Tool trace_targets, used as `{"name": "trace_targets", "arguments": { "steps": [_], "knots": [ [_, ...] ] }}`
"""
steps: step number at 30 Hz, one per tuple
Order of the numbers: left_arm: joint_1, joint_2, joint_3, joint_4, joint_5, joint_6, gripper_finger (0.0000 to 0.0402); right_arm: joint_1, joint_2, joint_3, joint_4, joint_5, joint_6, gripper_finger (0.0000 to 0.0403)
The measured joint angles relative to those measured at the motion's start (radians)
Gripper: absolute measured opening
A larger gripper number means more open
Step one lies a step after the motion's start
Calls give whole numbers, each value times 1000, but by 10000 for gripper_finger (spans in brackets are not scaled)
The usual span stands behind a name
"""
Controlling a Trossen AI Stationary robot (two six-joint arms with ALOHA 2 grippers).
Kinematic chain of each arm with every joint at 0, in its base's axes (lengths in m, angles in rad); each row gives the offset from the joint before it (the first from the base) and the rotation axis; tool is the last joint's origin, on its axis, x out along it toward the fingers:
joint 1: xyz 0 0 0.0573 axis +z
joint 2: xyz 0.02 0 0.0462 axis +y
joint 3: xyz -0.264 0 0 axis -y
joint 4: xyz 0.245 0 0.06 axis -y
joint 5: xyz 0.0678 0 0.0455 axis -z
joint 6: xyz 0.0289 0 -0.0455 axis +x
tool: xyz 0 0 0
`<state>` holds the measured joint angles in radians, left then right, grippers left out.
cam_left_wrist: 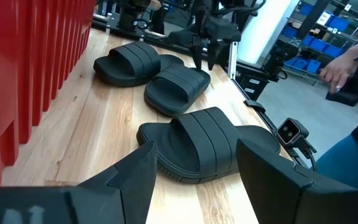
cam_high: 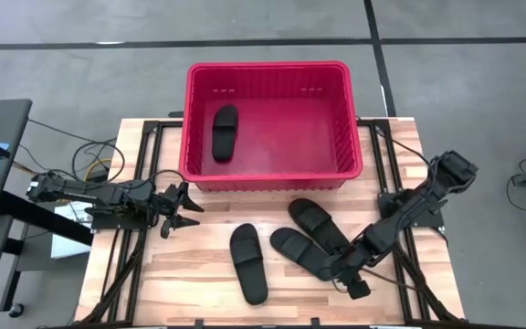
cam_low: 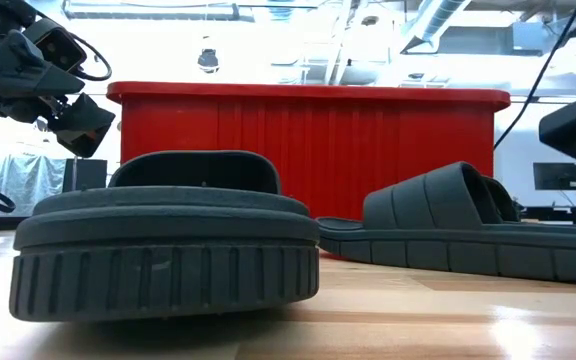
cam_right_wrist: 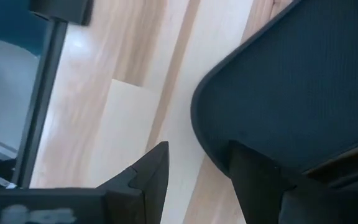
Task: Pick and place slides into bin
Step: Put the black slide into the red bin
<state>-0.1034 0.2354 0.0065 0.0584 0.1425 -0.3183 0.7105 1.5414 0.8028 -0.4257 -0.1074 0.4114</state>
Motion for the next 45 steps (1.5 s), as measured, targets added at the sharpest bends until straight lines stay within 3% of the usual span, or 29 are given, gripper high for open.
{"name": "trace_targets", "arguments": {
  "steps": [11, 16, 32, 45],
  "knots": [
    [0, 0, 0, 0, 0, 0, 210, 0, 85, 7, 7, 7, -3, 157],
    [0, 0, 0, 0, 0, 0, 210, 0, 94, 5, 7, 60, -4, 156],
    [0, 0, 0, 0, 0, 0, 210, -8, 95, -31, 33, 105, -218, 156],
    [0, 0, 0, 0, 0, 0, 210, -6, 127, -31, 50, 163, -263, 88]
  ]
}}
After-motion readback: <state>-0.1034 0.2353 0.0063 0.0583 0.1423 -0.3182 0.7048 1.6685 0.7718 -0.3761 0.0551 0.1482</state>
